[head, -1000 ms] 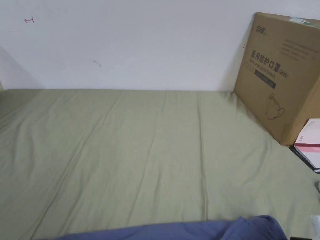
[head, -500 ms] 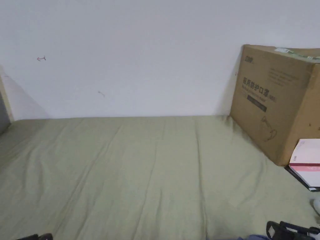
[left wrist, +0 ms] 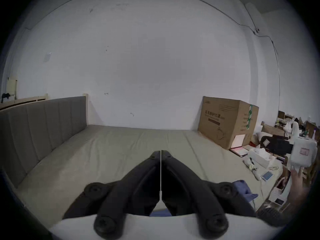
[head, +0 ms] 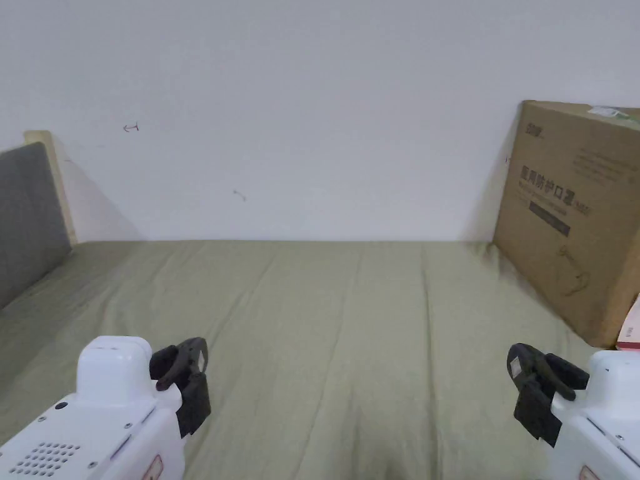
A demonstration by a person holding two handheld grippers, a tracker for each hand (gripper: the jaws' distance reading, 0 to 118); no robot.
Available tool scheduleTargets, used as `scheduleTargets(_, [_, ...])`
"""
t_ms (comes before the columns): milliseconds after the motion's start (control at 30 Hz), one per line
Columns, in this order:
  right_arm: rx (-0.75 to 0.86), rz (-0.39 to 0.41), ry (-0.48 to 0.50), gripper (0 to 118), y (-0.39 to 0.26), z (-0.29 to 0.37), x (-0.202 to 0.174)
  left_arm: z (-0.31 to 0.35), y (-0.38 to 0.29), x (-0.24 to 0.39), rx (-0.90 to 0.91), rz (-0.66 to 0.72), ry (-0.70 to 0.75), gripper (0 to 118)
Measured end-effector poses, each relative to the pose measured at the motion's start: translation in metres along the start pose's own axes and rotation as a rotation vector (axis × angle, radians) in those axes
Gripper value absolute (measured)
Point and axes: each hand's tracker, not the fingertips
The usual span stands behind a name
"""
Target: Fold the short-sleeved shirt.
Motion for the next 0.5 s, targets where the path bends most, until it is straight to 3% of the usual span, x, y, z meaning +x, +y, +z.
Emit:
scheduleTargets(133, [0.000,-0.022,0.040,0,0.003,0.003,0.007,0.003,0.004,-0.009,-0.016,0.030,-0.034,0])
scheduleTargets(200, [-0.020,-0.017,0.047,0,0.007,0.003,0.012,0.002,0.015,-0.028,-0.117,0.058,-0.063,0])
scheduleTargets(267, [-0.029,-0.021,0.038,0,0.006,0.002,0.015,-0.007,0.011,-0.059,-0.279,0.144,-0.128,0])
scheduleTargets(367, [-0.047,-0.053,0.023,0,0.003,0.002,0.021,-0.024,-0.003,-0.117,-0.597,0.421,-0.277,0])
scheduleTargets(400, [-0.057,-0.065,0.018,0,0.003,0.001,0.023,-0.001,-0.006,-0.052,-0.672,0.507,-0.308,0])
scheduleTargets(433, [-0.073,-0.085,0.019,0,0.001,-0.001,0.024,0.001,-0.008,-0.049,-0.716,0.571,-0.329,0])
scheduleTargets(467, [-0.085,-0.103,0.023,0,-0.001,-0.002,0.025,-0.017,-0.020,-0.110,-0.734,0.598,-0.335,0])
scheduleTargets(500, [-0.095,-0.114,0.026,0,-0.003,-0.002,0.023,-0.014,-0.022,-0.099,-0.755,0.608,-0.311,0])
